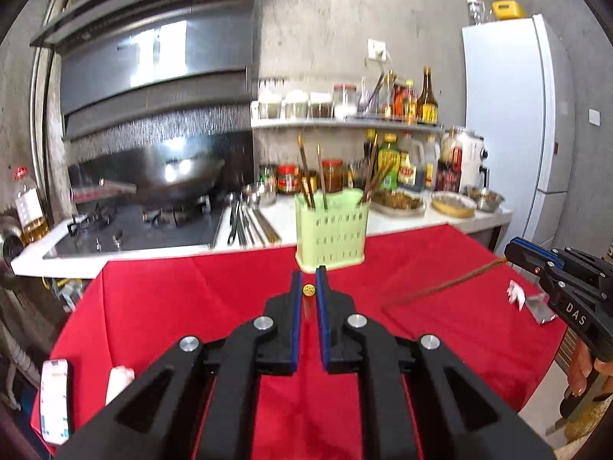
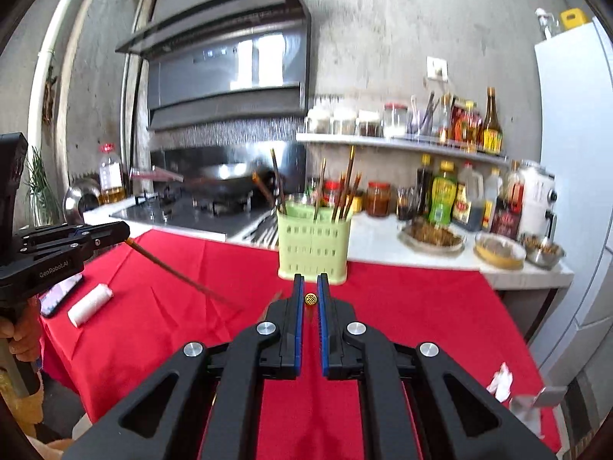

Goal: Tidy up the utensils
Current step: 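Lift the left tool's chopstick upright toward the green holder while the right tool carries its own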

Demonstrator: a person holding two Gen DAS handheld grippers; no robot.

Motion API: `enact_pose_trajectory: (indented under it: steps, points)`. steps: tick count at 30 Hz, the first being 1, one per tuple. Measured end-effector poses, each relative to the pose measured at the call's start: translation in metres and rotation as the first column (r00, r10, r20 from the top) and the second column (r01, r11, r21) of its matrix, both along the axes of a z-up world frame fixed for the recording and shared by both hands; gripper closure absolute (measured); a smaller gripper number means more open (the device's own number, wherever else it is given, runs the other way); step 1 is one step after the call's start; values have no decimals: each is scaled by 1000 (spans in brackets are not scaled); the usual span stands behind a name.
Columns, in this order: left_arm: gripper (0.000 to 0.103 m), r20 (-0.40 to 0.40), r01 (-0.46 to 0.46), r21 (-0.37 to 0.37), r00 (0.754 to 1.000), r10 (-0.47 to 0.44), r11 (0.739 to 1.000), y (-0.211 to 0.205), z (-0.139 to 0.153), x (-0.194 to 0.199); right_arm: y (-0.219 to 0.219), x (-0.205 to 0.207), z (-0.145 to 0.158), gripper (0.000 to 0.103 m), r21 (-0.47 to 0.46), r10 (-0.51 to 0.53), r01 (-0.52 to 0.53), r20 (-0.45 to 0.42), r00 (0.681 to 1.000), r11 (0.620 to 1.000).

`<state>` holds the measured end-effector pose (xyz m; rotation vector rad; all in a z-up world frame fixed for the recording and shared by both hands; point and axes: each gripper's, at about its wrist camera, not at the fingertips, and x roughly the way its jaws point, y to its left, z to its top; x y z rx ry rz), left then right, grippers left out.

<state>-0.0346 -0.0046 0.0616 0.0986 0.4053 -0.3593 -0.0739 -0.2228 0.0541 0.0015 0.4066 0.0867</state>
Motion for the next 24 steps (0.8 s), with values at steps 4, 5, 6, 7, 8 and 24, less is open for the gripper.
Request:
enact_pose_trajectory:
  steps: [4,5,6,7,8,24]
  points:
    - [96,43,3,-9,999,-3,1000,-1,17,-1,0,0,19,96,-5,4,-4,38,999,1000]
    - [96,49,5,-10,999,-4,1000,-1,21,-1,0,0,23,96,-5,7,-7,43,999,1000]
    - [96,56,6,-10,998,-5,1000,-2,24,-1,-1,1,25,96,-7,7,-7,45,999,1000]
    - [96,59,8,-10,998,-7,1000,-2,25,1,-2,3,27,96,-9,6,-6,44,999,1000]
    - [96,62,7,-12,998,-6,1000,-1,27,2,-3,4,29,96,-9,6,-6,42,999,1000]
    - [96,51,-39,-10,998,40,999,4,31,43,-28,56,21,94,10,-65,65,-11,998,998]
